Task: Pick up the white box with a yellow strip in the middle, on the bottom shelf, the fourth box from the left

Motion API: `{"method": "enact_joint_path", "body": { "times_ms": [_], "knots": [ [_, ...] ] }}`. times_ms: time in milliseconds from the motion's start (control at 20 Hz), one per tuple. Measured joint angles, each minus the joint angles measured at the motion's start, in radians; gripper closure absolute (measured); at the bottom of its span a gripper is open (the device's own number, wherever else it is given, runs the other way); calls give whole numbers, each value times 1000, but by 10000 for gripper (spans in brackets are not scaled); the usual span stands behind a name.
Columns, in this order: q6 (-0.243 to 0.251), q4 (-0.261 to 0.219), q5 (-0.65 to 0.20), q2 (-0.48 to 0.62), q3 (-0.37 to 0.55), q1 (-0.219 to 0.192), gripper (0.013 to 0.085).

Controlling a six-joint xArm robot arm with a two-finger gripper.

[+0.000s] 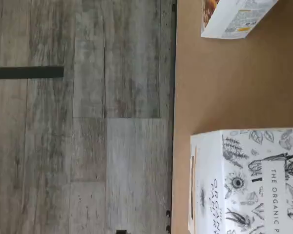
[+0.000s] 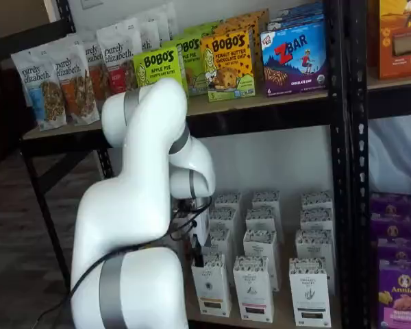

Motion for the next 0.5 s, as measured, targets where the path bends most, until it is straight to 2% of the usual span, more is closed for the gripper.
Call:
{"method": "enact_joint_path", "body": {
  "times_ms": [150, 250, 500],
  "knots": [
    [-28, 32, 117, 31, -82, -7, 130],
    [-30, 34, 139, 47, -112, -9, 130],
    [-50, 57, 76, 64, -121, -7, 130]
  ]
}}
